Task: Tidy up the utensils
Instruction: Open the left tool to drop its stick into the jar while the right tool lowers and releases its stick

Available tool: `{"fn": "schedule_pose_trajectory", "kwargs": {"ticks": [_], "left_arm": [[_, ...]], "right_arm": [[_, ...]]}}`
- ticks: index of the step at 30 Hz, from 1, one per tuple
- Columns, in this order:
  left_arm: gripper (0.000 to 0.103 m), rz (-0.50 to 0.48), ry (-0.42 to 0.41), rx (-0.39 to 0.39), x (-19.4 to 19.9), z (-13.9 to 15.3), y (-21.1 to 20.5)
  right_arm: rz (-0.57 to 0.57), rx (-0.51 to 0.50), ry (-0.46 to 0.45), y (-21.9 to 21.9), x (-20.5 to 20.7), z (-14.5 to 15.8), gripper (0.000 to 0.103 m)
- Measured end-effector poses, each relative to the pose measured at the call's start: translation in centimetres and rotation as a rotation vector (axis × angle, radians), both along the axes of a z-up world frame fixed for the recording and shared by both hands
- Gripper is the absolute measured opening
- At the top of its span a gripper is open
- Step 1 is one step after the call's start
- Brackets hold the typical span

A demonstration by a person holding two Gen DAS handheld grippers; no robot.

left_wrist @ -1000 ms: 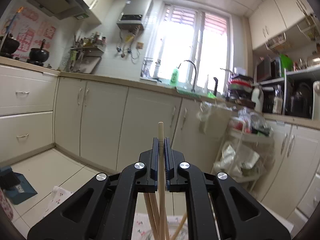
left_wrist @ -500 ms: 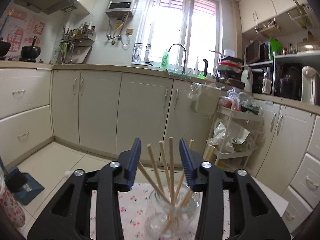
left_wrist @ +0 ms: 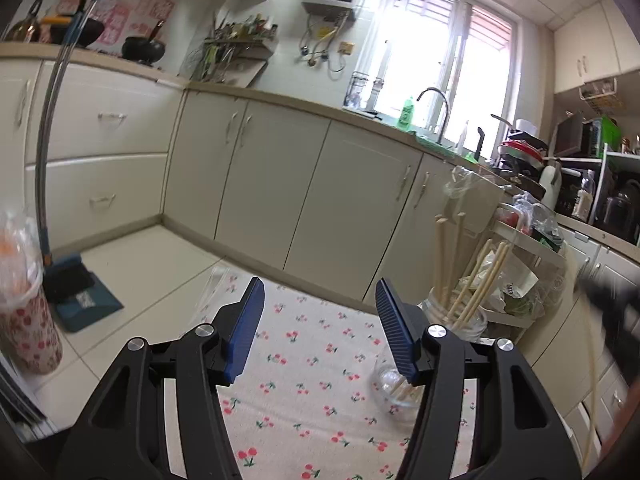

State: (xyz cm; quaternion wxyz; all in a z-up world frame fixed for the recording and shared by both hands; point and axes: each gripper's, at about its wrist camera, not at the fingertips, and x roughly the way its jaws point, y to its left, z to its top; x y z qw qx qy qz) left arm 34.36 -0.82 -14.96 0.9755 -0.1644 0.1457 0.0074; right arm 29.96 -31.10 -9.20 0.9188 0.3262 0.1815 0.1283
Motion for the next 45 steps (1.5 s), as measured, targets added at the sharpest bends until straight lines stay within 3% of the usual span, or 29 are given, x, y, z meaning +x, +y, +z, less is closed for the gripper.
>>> {"fn": "schedule_pose_trajectory", "kwargs": {"ticks": [5,12,21,30,40,41,44,45], "left_arm": [[0.056,-0.016,0.041,-0.035,0.4,-1.5,0.5],[0.056,-0.045,0.051,-0.064,0.8,-1.9,0.5],[0.057,-0.071,0.077,-0.125,1.7,-2.1,0.9],[0.059,-0.073,0.09,-0.129,2.1,-2.2,0.7],[0.061,-0.061,0.097,-0.115,2.4,-2.3,0.5],[0.062,-0.06,0.096,-0.112,2.4,-2.3,0.5],[0.062,-0.057,0.097,-0.098,2.4,-2.3,0.3],[0.062,-0.056,0.098,-0.094,2.4,-2.3,0.2]], "right_arm": [[-0.168,0.045,-0.069,-0.5,3.9,1.8,0.006],[-0.343,0.141,-0.059,-1.3,8.2,-0.7,0.006],[-0.429,0.036,-0.096,0.5,9.6,-1.9,0.006],[-0.396,-0.125,-0.142,3.4,7.2,-2.5,0.006],[-0.226,-0.364,-0.139,6.6,4.0,-3.1,0.006],[-0.205,-0.379,-0.127,6.7,3.7,-3.2,0.009],[-0.143,-0.406,-0.078,7.0,2.8,-3.8,0.034],[-0.123,-0.413,-0.06,7.0,2.3,-4.0,0.034]]}}
